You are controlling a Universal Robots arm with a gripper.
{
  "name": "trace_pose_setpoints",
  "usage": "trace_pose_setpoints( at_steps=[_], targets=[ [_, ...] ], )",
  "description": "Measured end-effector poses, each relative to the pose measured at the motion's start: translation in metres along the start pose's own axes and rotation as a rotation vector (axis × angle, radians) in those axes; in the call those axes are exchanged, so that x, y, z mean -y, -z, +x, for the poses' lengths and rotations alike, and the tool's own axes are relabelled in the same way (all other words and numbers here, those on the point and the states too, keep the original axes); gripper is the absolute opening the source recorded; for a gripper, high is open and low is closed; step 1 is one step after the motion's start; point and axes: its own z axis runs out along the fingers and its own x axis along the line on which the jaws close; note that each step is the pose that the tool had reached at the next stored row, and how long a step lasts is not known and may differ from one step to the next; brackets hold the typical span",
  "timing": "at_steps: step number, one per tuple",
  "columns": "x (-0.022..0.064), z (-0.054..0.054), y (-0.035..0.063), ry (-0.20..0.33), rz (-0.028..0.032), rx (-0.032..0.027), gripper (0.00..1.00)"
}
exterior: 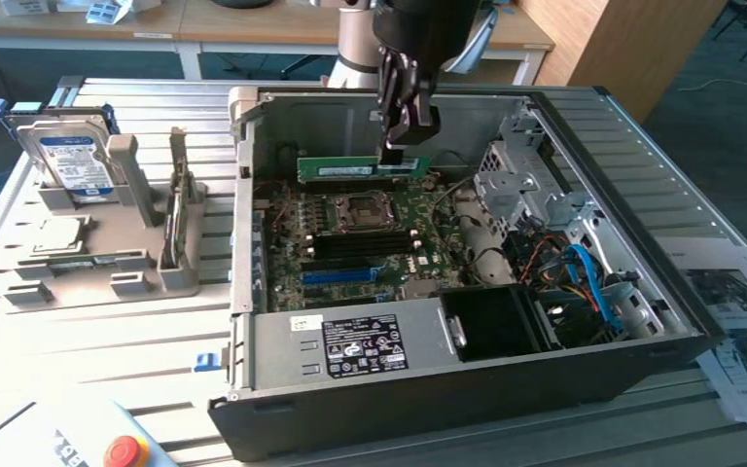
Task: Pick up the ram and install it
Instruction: 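Pick up the ram and move it above insertion slot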
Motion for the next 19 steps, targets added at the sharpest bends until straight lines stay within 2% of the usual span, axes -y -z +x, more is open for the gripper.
trace_pose_setpoints(
  at_steps=[8,19],
  targets=[
    [0.0006,-0.0074,-0.0015,0.000,0.0000,0.0000,0.12],
    [0.0008,-0.0076,-0.0045,0.000,0.0000,0.0000,0.12]
  ],
)
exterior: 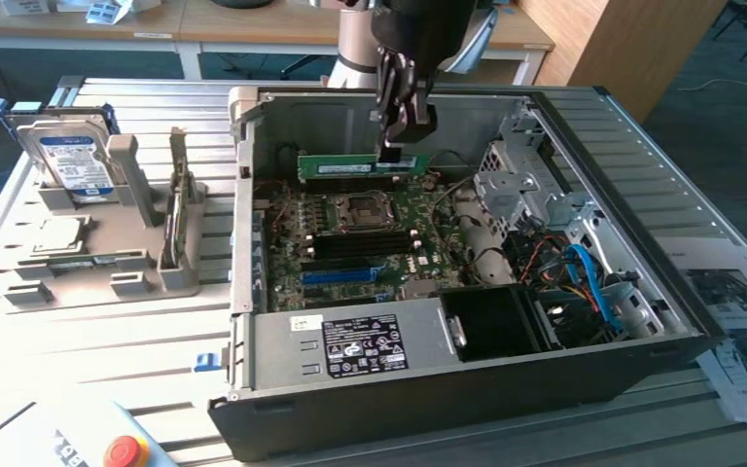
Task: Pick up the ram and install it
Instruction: 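Pick up the ram and move it above insertion slot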
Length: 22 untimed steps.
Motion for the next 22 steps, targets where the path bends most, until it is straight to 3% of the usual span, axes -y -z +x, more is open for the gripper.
trace_pose_setpoints(
  at_steps=[22],
  targets=[
    [0.0018,0.001,-0.0357,0.000,0.0002,-0.0004,0.12]
  ],
)
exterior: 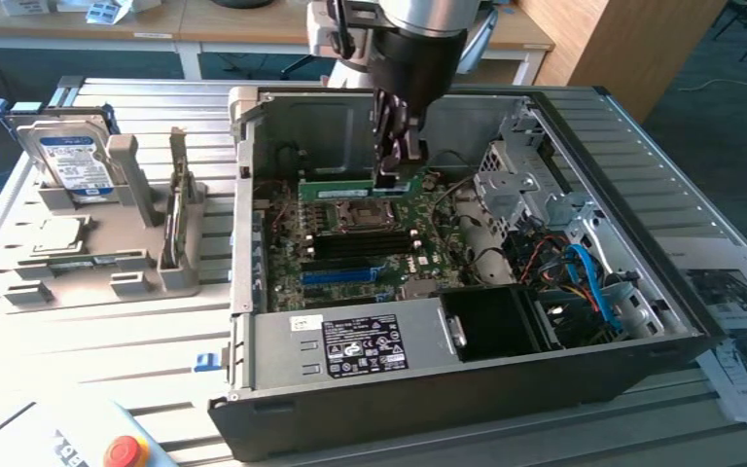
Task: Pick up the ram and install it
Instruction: 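Pick up the ram and move it above insertion slot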
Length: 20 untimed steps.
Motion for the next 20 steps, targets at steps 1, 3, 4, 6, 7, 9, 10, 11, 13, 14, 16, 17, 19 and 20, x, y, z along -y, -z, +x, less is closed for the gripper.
trace_pose_setpoints(
  at_steps=[1,3,4,6,7,9,10,11,13,14,16,17,19,20],
  targets=[
    [0.0001,0.000,-0.0018,0.000,0.0000,-0.0001,0.12],
    [0.0003,0.000,-0.0054,0.000,0.0000,0.0000,0.12],
    [0.0004,0.000,-0.0072,0.000,0.0000,0.0002,0.12],
    [0.0005,0.000,-0.0110,0.000,0.0000,0.0000,0.12],
    [0.0006,0.000,-0.0128,0.000,0.0002,0.0001,0.12],
    [0.0008,0.000,-0.0163,-0.001,0.0001,0.0001,0.12],
    [0.0009,0.000,-0.0181,-0.001,0.0001,0.0000,0.12],
    [0.0010,0.001,-0.0200,-0.001,0.0001,0.0000,0.12],
    [0.0011,0.001,-0.0237,-0.001,0.0002,0.0002,0.12],
    [0.0012,0.001,-0.0255,-0.001,0.0001,0.0001,0.12],
    [0.0014,0.001,-0.0291,-0.001,0.0002,0.0002,0.12],
    [0.0015,0.001,-0.0308,-0.001,0.0002,0.0001,0.12],
    [0.0016,0.001,-0.0346,-0.001,0.0001,0.0001,0.12],
    [0.0017,0.001,-0.0363,-0.002,0.0001,0.0000,0.12]
  ],
)
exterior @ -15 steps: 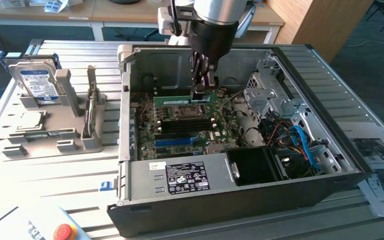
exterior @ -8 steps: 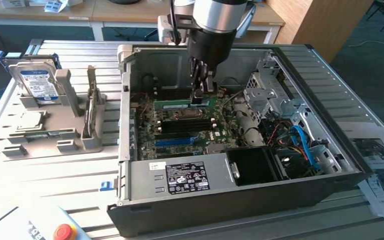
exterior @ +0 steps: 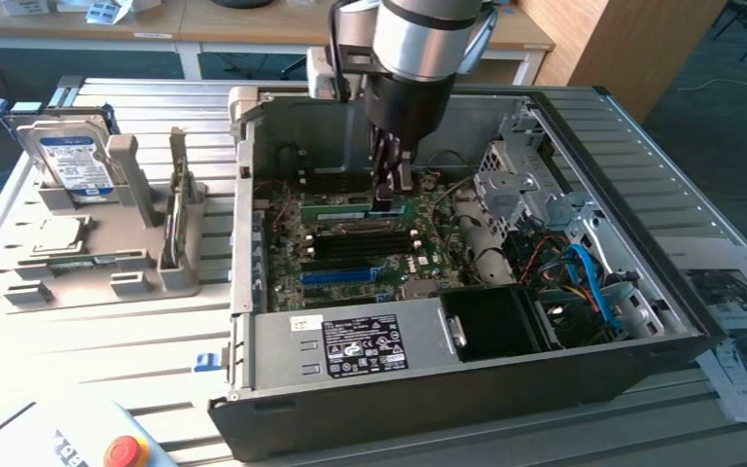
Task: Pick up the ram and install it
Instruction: 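Pick up the ram and move it above insertion slot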
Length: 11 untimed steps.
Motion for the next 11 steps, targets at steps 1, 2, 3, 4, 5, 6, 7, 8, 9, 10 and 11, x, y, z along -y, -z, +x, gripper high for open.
trace_pose_setpoints(
  at_steps=[1,2,3,4,5,6,7,8,9,10,11],
  targets=[
    [0.0001,0.000,-0.0018,0.000,0.0000,0.0000,0.12],
    [0.0002,0.000,-0.0036,0.000,0.0001,0.0001,0.12],
    [0.0003,0.000,-0.0054,0.000,0.0000,0.0001,0.12],
    [0.0003,0.000,-0.0071,-0.001,0.0001,0.0001,0.12],
    [0.0004,0.000,-0.0078,-0.001,0.0001,0.0001,0.12],
    [0.0004,0.000,-0.0078,-0.001,-0.0001,-0.0001,0.12],
    [0.0086,0.000,-0.0077,-0.001,-0.0001,0.0001,0.12],
    [0.0206,0.001,-0.0072,-0.001,-0.0005,0.0001,0.12],
    [0.0222,0.001,-0.0071,-0.001,-0.0005,0.0000,0.12],
    [0.0222,0.001,-0.0071,-0.001,-0.0005,0.0001,0.12],
    [0.0222,0.001,-0.0071,-0.001,-0.0005,0.0000,0.12]
  ],
)
